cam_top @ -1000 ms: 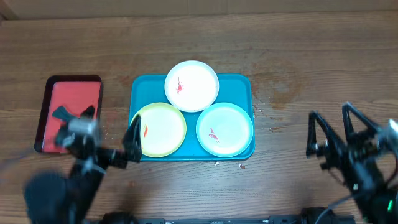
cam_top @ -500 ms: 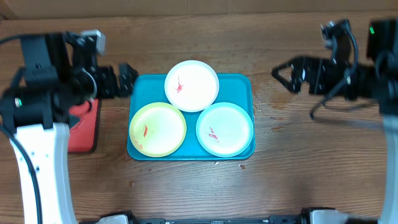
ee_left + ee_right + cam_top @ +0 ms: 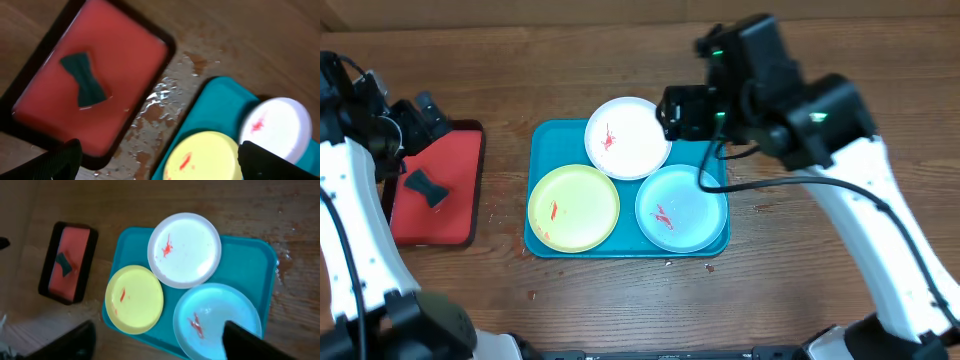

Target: Clean dirty plates on tray and stack at the side

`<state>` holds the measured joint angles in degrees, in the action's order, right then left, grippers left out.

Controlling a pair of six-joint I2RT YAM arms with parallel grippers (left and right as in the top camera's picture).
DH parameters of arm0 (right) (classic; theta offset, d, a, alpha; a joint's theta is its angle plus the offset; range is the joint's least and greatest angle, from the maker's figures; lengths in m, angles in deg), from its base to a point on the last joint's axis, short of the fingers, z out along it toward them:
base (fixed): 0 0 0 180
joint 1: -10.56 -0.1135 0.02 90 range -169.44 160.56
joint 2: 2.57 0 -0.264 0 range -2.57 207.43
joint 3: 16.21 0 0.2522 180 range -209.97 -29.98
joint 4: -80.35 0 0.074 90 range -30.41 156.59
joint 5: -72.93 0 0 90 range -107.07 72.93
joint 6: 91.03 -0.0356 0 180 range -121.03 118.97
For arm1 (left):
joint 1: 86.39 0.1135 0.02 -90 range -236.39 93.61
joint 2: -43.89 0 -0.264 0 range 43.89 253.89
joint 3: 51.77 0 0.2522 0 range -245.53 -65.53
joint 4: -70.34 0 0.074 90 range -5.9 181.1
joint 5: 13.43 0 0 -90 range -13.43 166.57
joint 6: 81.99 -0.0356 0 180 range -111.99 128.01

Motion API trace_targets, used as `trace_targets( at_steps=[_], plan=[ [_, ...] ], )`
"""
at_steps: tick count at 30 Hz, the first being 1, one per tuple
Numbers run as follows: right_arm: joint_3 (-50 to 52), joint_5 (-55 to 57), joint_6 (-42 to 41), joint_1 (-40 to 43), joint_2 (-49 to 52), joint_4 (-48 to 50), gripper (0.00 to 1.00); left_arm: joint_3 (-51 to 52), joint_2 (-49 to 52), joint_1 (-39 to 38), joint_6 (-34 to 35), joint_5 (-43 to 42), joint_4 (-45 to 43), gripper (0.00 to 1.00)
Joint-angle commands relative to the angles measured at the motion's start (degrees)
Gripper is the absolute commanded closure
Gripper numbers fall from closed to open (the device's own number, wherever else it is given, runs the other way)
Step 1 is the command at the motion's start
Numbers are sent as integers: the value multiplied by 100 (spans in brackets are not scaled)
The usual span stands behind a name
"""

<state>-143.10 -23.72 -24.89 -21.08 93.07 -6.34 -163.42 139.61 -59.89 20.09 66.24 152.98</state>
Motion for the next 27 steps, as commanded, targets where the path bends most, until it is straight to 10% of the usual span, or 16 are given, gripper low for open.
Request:
trace_targets(
  at_steps=[1, 20, 27],
  plan=[
    [-160, 240, -426, -313, 376, 61, 24, -122, 461, 87, 125, 313, 28, 0],
    [-160, -74, -166, -918, 2857, 411, 28, -120, 1370, 352, 129, 798, -448, 1],
    [-122, -72, -188, -925, 3145, 636, 53, -22, 1379, 354, 125, 802, -439, 0]
  ],
)
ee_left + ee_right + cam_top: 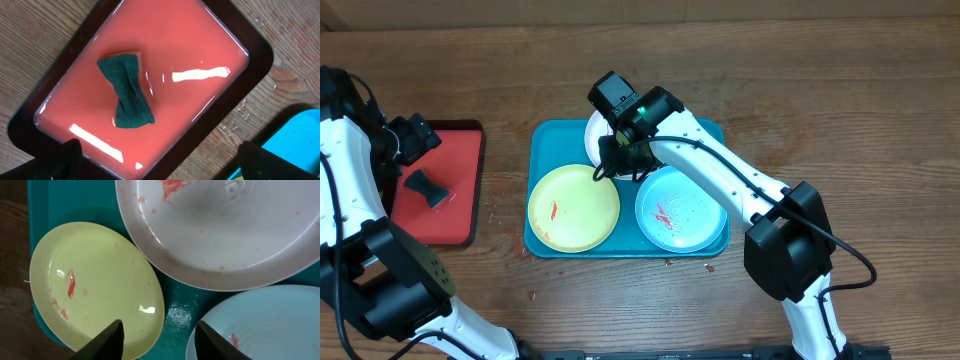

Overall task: Clean dirty plates on tray and stack at the side
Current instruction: 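Grip the yellow plate rim with the right gripper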

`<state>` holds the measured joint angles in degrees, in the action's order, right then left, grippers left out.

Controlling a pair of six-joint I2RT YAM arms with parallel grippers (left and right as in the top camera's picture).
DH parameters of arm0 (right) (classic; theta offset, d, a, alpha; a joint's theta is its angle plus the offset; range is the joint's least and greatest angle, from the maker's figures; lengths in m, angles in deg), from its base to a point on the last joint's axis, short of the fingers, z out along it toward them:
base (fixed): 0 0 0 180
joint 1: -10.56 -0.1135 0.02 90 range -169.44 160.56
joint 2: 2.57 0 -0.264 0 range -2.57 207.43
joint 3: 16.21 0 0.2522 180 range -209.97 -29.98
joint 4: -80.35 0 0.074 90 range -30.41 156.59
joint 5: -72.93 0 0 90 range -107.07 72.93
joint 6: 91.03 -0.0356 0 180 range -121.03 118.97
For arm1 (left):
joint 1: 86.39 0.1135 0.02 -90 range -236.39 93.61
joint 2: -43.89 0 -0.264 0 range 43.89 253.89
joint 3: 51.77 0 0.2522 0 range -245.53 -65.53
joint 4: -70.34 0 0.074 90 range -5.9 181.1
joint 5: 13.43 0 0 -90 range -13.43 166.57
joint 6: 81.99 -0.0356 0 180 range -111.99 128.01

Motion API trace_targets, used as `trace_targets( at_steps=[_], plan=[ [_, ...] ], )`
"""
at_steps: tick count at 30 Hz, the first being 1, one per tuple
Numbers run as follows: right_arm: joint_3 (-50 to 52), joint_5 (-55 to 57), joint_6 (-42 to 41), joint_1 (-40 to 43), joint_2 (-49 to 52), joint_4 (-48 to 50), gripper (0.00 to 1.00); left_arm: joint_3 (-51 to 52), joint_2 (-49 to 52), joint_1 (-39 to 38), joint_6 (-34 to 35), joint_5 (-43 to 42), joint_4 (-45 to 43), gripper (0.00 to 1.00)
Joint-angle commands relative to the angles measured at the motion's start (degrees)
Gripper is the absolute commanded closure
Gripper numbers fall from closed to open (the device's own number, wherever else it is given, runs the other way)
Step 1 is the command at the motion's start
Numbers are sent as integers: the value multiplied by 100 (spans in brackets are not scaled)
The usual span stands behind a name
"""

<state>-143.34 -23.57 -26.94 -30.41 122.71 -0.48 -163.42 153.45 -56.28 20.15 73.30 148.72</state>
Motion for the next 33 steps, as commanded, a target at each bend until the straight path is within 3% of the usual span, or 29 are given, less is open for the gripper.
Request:
trace_targets(
  at_steps=[1, 28, 33],
  plan=[
    [-96, -92, 13, 7, 227, 59, 53, -17, -4, -7, 118, 96, -13, 0],
    [767, 511, -221, -562, 476, 850, 50, -9, -4, -7, -52, 92, 157, 0],
    [767, 509, -223, -568, 608, 852, 53, 20, -4, -7, -59, 98, 149, 7]
  ],
)
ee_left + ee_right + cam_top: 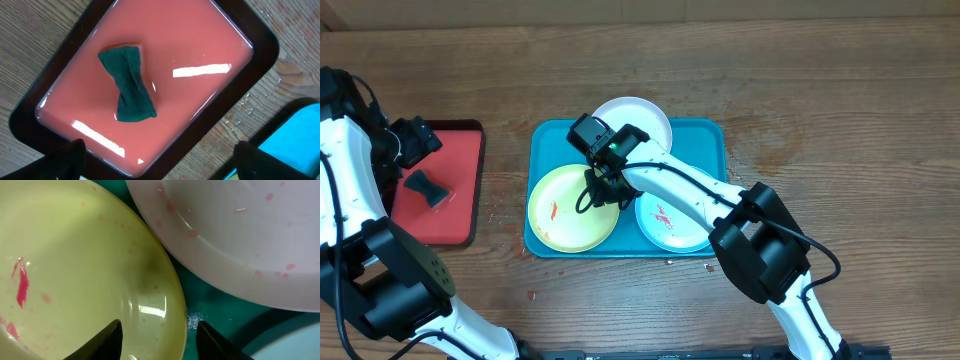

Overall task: Clean dirty plates on tray and stack at the side
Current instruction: 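Grip the yellow plate rim with the right gripper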

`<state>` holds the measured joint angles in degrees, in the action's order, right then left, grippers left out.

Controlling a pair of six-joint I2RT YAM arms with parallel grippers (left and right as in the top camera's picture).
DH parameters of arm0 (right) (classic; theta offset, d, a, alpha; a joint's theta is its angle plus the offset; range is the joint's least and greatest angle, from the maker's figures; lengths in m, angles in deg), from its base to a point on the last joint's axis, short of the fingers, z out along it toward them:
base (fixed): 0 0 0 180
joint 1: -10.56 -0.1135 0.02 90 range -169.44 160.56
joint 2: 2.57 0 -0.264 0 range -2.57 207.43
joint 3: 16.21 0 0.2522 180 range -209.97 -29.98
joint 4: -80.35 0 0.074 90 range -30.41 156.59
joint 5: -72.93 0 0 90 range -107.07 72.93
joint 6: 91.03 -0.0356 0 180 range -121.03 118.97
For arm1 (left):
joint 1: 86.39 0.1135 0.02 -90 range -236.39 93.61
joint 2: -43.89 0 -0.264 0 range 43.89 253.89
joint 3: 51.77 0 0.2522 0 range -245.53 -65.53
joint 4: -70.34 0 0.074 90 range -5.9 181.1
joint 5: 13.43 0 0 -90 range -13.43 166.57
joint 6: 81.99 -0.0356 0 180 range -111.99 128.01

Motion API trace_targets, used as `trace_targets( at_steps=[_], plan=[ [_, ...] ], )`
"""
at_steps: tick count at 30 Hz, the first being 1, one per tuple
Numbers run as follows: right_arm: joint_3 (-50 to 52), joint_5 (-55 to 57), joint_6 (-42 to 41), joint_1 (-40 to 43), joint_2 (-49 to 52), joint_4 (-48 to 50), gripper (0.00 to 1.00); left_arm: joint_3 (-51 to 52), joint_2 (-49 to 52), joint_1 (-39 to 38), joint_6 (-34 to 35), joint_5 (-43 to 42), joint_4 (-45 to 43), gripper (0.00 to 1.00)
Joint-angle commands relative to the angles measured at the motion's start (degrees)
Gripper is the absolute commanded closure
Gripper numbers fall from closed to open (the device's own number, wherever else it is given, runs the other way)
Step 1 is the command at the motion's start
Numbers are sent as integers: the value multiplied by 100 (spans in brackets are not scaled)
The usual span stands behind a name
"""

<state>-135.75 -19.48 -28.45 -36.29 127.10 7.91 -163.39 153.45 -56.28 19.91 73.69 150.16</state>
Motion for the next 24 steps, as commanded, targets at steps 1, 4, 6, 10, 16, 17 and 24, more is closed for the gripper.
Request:
trace_targets(
  at_steps=[1, 4, 6, 10, 16, 17, 24],
  plan=[
    [9, 101, -72, 20, 197, 11, 55, 48, -4, -7, -35, 66, -2, 9],
    [59, 103, -87, 20, 225, 42, 61, 245, -4, -7, -31, 251, -79, 11],
    [83, 98, -118, 20, 225, 59, 62, 483, -4, -7, -26, 437, -245, 12],
    [90, 101, -118, 20, 225, 61, 62, 966, -4, -7, 15, 455, -638, 11],
    [96, 81, -116, 20, 225, 50, 57, 1408, 20, -7, 15, 468, -1097, 17],
    [96, 83, -116, 20, 225, 48, 57, 1478, 33, -7, 15, 476, -1191, 17],
    [118, 83, -116, 20, 225, -9, 46, 1665, 463, 4, 142, 734, -1587, 17]
  ],
)
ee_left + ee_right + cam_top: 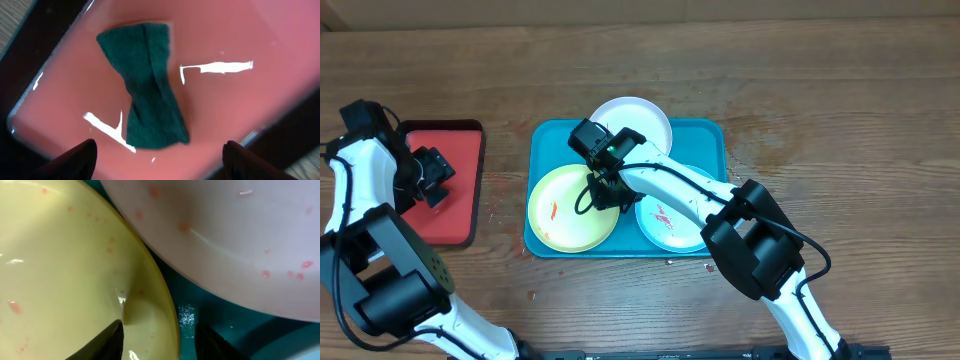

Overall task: Clean dirty plates on tray and stack at the side
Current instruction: 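Grip the yellow plate rim with the right gripper, then lower the left gripper and grasp the green sponge in the red tray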

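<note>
Three plates smeared with red lie on the teal tray [542, 140]: a yellow plate [560, 210] front left, a white plate [642, 118] at the back, a light blue plate [680, 222] front right. My right gripper [159, 342] is open and very low, its fingers either side of the yellow plate's [60, 270] right rim, next to the white plate [225, 235]. My left gripper [160, 162] hangs open close above the dark green sponge [147, 87], which lies in pink liquid.
The sponge's red tray [455, 195] with a black rim sits left of the teal tray. Bare wooden table [840, 150] lies to the right and behind. The right arm [670, 180] stretches across the teal tray.
My left gripper has come down closer over the sponge, which now fills more of its view. My right gripper has dropped a little nearer the yellow plate's rim. Both stay open.
At first both arms were high, the right behind the teal tray, the left between the two trays. Then the right gripper was low between the white and yellow plates and the left over the sponge. Both have since closed in, on the yellow rim and the sponge.
</note>
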`<state>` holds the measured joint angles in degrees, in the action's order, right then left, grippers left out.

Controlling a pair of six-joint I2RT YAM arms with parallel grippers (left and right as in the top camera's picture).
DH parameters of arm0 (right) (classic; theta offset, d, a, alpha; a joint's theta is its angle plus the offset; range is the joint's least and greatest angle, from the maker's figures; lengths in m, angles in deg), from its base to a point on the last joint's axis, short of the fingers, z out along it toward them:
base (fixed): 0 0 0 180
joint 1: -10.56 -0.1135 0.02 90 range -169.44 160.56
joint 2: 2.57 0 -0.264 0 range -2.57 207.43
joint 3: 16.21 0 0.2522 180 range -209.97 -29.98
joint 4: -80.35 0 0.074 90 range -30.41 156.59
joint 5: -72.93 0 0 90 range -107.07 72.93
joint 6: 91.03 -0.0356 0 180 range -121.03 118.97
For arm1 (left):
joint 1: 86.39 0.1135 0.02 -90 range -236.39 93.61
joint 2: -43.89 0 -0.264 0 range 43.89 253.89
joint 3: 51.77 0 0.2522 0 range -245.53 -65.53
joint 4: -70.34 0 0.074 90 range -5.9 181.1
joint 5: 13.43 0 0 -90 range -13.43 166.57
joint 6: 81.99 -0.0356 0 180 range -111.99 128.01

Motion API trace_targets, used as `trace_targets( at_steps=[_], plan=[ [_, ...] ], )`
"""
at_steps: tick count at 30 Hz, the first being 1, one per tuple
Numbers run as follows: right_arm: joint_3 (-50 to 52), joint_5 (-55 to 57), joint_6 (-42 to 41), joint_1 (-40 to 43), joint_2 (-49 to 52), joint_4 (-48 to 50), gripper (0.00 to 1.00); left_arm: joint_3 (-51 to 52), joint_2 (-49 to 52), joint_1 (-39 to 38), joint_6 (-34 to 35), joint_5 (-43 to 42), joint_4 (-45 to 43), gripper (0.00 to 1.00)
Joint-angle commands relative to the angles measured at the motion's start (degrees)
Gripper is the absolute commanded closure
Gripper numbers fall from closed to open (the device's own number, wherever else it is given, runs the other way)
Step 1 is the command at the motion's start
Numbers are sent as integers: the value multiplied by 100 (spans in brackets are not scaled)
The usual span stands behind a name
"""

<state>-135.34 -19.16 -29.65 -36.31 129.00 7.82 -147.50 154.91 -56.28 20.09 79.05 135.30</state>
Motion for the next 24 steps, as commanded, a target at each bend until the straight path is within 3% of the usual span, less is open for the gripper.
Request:
trace_targets(
  at_steps=[1, 13, 19, 24],
  plan=[
    [83, 50, 4, 22, 35, -7, 46, 76, 398, 11, 127, 199, -142, 15],
    [116, 50, 7, 22, 35, -83, 40, 70, 662, 28, 127, 330, -837, 12],
    [116, 50, 7, 22, 35, -90, 25, 76, 673, 85, 269, 332, -992, 22],
    [116, 50, 7, 22, 35, -90, 12, 85, 785, 273, 612, -15, -988, 24]
  ],
)
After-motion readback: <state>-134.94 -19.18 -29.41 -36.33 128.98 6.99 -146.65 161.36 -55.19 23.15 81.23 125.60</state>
